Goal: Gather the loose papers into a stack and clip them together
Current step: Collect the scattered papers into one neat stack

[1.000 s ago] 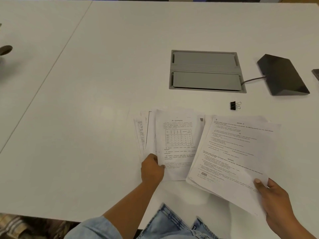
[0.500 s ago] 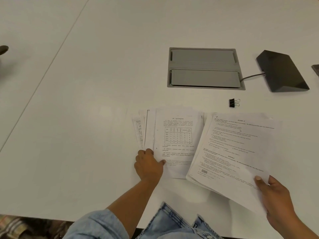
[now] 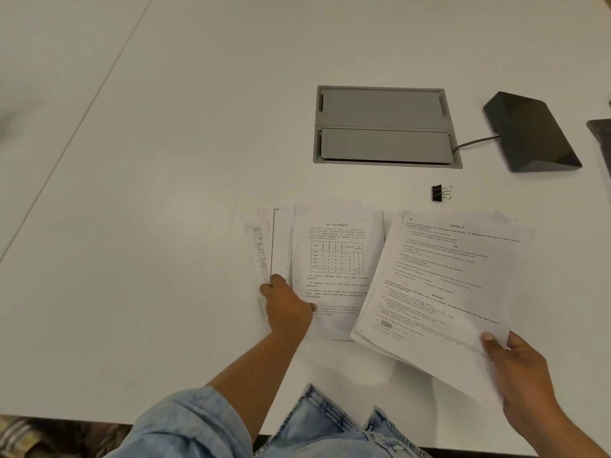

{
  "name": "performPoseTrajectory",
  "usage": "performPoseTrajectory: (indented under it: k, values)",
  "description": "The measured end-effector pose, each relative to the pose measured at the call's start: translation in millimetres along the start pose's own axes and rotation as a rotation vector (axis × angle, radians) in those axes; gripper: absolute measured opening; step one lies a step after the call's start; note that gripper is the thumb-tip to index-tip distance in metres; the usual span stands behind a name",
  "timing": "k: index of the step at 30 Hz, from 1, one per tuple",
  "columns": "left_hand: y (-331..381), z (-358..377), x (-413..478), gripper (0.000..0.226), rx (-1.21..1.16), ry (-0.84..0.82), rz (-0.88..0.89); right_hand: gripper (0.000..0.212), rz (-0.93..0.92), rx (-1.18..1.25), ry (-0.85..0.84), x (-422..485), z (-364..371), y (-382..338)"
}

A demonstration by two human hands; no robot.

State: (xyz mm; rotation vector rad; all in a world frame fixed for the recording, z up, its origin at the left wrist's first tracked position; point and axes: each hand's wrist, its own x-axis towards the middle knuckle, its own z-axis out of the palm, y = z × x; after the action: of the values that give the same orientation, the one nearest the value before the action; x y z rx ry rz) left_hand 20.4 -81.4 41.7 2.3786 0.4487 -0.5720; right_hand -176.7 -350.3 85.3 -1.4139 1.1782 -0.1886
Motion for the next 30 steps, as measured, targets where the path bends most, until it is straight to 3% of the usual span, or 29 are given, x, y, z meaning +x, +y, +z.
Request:
performPoseTrajectory:
  k: [6, 10, 15, 18, 24, 30]
  values:
    - [-12, 10, -1, 0.047, -0.095, -0.087, 0.050, 0.018, 0.001, 0.017, 0.013, -1, -2, 1]
    - [-13, 10, -1, 0.028, -0.310, -0.188, 0.092, 0.019, -0.004, 0.037, 0.012, -1, -4, 3]
    - [-23, -9, -4, 0.010, -0.430, -0.164, 0.084, 0.018, -0.016, 0.048, 0.027, 2, -8, -1]
    - [-34, -32, -6, 0.021, -0.455, -0.128, 0.077, 0.021, -0.022, 0.039, 0.052, 6, -14, -3]
    - [-54, -73, -15, 0.016, -0.524, -0.092, 0.056, 0.025, -0.031, 0.124, 0.120, 14, -33, -10]
    - [-65, -76, -20, 0.029, -0.570, -0.109, 0.067, 0.028, -0.012, 0.102, 0.131, 16, -36, -6]
